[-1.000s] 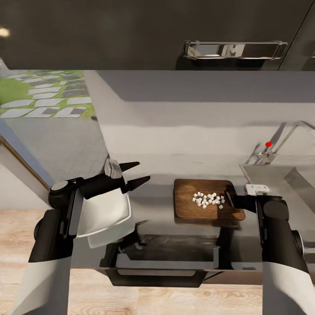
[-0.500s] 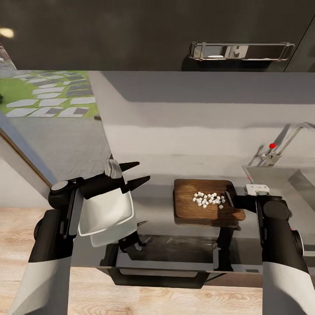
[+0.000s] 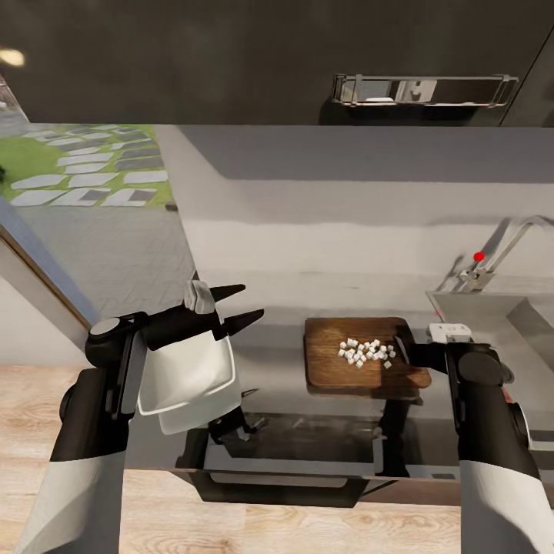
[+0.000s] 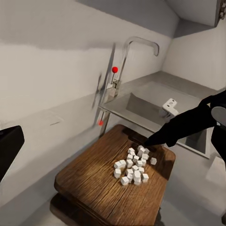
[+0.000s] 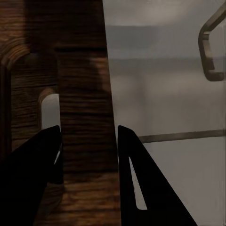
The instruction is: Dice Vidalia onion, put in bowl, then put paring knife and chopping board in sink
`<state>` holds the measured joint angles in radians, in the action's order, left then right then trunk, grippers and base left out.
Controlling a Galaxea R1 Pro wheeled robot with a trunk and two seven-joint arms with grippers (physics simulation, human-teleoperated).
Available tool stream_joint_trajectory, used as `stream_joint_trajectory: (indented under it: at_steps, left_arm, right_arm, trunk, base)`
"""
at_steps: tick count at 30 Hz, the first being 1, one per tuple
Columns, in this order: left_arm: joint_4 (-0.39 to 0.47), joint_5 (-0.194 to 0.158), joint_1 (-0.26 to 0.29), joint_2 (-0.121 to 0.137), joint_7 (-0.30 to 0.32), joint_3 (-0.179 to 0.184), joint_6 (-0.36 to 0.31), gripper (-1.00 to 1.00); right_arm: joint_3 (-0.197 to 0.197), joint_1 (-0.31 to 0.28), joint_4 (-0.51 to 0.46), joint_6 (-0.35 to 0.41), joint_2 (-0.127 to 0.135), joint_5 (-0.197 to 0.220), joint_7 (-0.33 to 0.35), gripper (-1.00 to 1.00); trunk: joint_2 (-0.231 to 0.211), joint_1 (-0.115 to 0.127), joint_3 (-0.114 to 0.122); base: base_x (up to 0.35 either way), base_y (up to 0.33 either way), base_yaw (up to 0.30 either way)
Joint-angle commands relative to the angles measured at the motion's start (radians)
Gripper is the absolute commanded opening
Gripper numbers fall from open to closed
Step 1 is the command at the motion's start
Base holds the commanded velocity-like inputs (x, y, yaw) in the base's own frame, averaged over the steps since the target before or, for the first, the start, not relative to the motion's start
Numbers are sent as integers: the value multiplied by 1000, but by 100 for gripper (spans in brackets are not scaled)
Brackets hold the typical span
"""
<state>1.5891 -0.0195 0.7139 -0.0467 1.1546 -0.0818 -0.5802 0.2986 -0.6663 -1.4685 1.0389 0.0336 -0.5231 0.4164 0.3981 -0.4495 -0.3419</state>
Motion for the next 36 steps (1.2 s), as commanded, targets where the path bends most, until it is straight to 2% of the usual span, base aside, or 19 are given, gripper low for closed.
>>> stream_joint_trajectory:
  at_steps: [1, 6, 20, 36]
  left_arm:
    - [0, -2, 1, -1, 4, -2, -10, 100]
    - [0, -2, 1, -1, 4, -2, -10, 100]
    - [0, -2, 1, -1, 4, -1, -10, 100]
    - [0, -2, 1, -2, 2, -1, -10, 100]
  right_arm:
    - [-8, -1, -1, 3, 0, -33, 10, -100]
    - [-13, -1, -1, 3, 0, -52, 10, -100]
    - [-13, -1, -1, 3, 0, -54, 10, -100]
    - [-13, -1, -1, 2, 0, -54, 10, -100]
  trunk:
    - [2, -1, -2]
    - [2, -1, -2]
    - [2, -1, -1]
    - [2, -1, 19]
  base:
    - [0, 0, 0]
    - [0, 0, 0]
    - [0, 0, 3]
    - [0, 0, 117]
